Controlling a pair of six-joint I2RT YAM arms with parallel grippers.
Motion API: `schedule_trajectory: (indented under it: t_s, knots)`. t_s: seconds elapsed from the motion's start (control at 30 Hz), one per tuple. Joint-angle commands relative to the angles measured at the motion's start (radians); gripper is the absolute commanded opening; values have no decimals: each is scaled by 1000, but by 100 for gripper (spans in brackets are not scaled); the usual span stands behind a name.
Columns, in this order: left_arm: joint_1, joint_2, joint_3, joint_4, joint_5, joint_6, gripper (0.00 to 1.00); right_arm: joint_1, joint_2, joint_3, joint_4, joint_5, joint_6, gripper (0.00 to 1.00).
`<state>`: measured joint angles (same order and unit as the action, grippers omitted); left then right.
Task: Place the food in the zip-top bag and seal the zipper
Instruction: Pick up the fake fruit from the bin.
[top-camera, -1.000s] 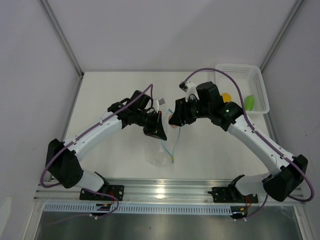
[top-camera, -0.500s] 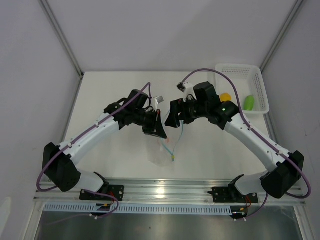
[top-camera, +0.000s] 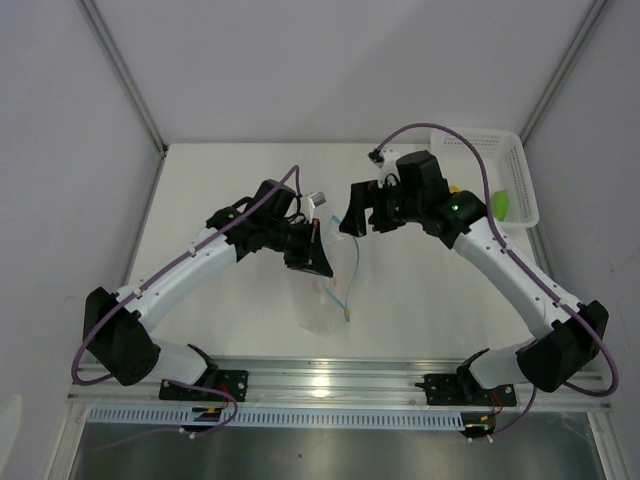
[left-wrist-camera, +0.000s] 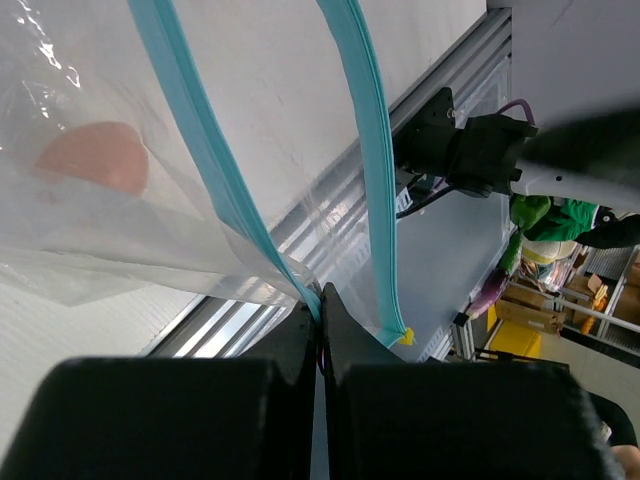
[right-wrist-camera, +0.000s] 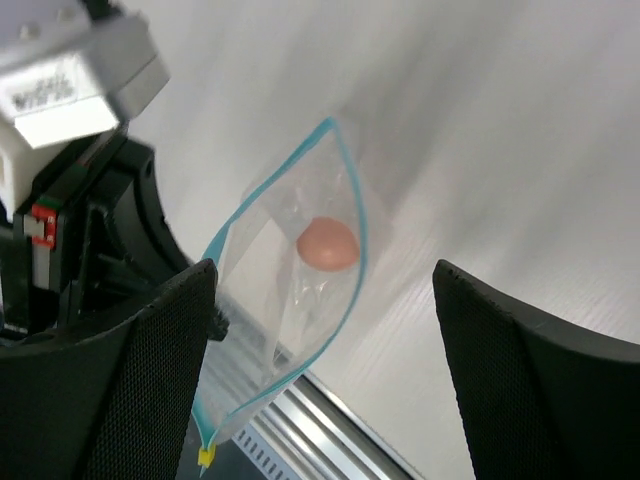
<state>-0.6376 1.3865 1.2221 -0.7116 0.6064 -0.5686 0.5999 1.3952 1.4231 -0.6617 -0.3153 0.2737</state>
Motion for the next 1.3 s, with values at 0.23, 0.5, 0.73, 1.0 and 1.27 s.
schedule_trajectory:
  t_s: [0.23,0.5,0.73,1.0,1.27]
  knots:
    - [6,-93,-47,24,-25,1,1,-273,48,65,-44,134,206,89]
    - [4,-194,-145,63,-91,-11,1,-454,76,69,-45,145,292,89]
    - [-7,-251,-194,80,-106,-36,1,-568,236,203,-36,209,251,88]
    - [-11,-218,-167,80,-128,-14,1,-704,461,359,53,202,374,87]
    - [-17,-175,-133,109,-120,9,1,-736,640,494,32,197,430,85]
